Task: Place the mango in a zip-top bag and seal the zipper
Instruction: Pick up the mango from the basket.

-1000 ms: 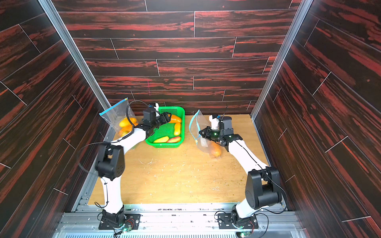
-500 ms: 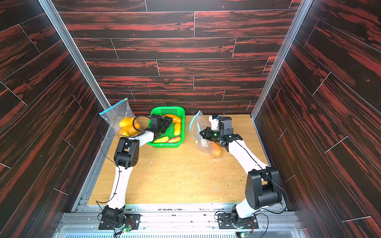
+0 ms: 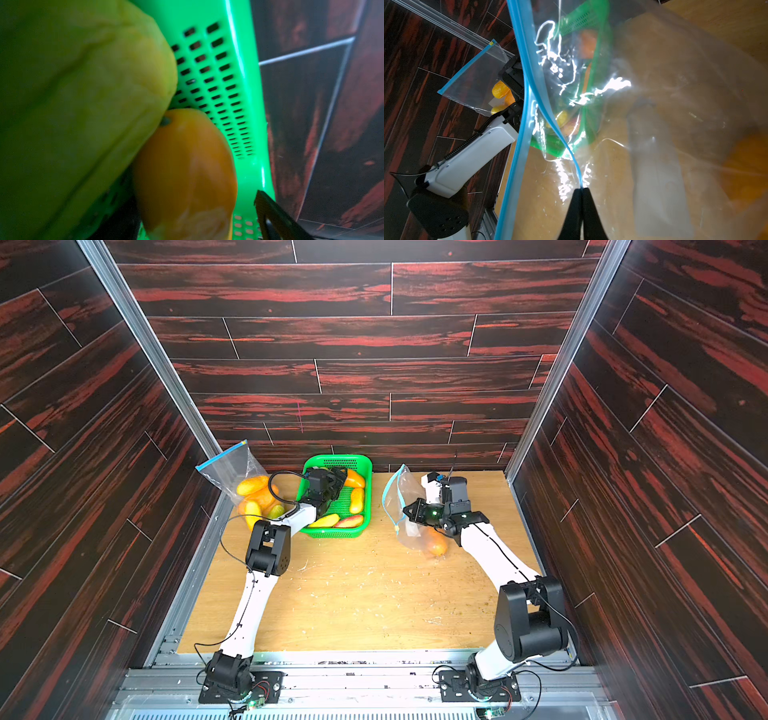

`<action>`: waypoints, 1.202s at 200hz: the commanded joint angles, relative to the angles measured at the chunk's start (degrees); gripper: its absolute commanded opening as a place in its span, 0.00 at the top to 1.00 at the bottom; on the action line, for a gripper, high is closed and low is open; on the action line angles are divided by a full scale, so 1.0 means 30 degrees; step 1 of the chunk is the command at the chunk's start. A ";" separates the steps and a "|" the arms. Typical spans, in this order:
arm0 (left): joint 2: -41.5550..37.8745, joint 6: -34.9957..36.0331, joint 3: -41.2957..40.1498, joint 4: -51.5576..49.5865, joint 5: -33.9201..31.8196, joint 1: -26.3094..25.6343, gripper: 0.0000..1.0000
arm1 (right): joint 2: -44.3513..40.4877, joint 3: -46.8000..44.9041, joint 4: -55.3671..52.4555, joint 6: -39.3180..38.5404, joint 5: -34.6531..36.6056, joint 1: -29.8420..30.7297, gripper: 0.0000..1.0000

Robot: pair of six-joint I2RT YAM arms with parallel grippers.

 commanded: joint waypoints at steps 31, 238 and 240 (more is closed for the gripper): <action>0.0366 0.0599 0.0969 -0.1526 0.0355 0.0061 0.40 | -0.0377 -0.0081 -0.0080 -0.0244 -0.0325 -0.0088 1.00; -1.4951 0.8851 -1.5070 0.5858 0.3309 -0.0402 0.74 | 0.0125 0.1692 -0.0167 0.0975 -0.0739 0.0323 1.00; -1.5265 0.9181 -1.5296 0.5994 0.3340 -0.0443 0.74 | 0.0125 0.1725 -0.0167 0.0983 -0.0736 0.0337 1.00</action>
